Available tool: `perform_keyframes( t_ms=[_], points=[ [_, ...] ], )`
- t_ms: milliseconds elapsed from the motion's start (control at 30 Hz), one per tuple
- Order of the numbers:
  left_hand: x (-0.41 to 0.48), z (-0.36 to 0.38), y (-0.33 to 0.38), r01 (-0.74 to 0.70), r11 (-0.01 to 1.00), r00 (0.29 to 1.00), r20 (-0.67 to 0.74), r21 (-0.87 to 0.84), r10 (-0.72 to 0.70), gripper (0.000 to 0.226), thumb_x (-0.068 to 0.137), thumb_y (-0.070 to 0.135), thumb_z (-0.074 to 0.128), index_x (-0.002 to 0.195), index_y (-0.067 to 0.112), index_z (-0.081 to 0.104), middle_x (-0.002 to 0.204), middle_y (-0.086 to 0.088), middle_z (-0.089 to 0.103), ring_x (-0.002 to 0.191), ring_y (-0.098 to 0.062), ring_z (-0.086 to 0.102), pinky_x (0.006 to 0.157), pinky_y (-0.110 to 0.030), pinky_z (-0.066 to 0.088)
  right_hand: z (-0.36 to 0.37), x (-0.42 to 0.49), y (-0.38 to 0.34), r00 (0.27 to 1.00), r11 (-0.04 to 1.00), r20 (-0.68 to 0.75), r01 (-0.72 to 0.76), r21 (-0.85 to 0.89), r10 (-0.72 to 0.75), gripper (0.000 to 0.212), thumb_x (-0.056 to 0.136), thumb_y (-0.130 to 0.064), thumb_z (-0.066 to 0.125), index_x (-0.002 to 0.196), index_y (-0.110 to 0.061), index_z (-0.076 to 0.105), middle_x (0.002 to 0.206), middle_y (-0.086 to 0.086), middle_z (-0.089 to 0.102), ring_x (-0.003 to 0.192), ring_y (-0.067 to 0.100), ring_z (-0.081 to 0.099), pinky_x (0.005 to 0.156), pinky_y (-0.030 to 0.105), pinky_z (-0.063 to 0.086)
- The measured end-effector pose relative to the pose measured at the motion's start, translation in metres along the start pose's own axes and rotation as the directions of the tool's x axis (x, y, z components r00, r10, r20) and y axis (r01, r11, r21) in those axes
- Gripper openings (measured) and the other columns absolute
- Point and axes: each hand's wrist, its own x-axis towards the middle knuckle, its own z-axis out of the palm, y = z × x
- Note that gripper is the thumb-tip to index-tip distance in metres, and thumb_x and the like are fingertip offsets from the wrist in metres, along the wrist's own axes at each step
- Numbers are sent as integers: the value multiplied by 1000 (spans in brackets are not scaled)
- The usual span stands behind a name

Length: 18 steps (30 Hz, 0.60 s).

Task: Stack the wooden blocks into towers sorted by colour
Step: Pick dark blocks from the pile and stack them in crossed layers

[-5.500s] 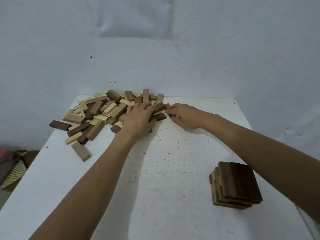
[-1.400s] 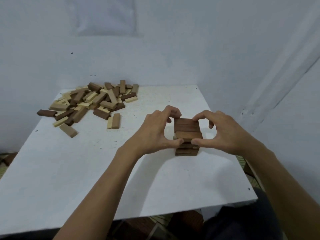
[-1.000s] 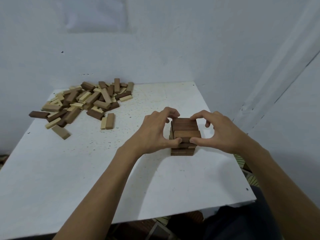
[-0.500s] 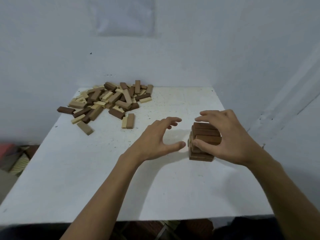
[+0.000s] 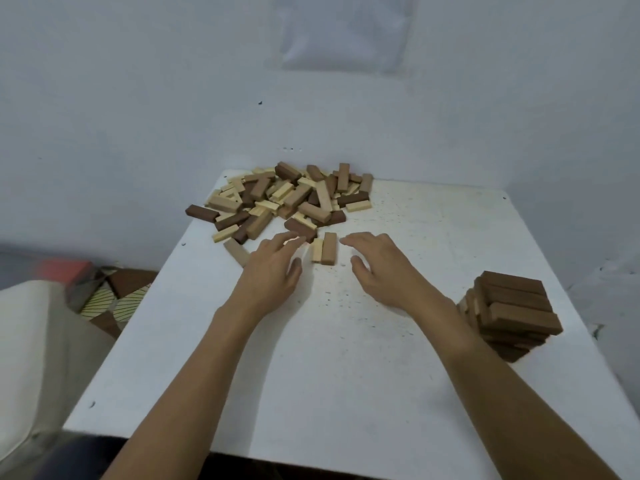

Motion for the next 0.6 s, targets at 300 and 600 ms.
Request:
perform_keyframes(
  t_ms=[300, 600],
  points=[
    [28, 22, -26, -49, 980, 998, 58, 194, 38, 69, 91, 38, 4, 155, 19, 24, 160, -1, 27, 101, -25, 49, 84, -43, 43, 16, 57, 13, 990, 990, 94, -93, -107, 103, 61, 101, -4, 33, 157, -18, 15, 165, -9, 7, 140, 36, 26, 111, 41, 32],
    [25, 17, -21, -82, 977, 997, 17, 195, 80, 56, 93, 30, 19, 143, 24, 44, 143, -1, 45, 97, -25, 46, 73, -35, 35, 24, 71, 28, 999, 928, -33, -32, -371, 21, 50, 94, -7, 44, 144, -12, 42, 140, 7, 40, 107, 30, 42, 86, 40, 44]
  ],
)
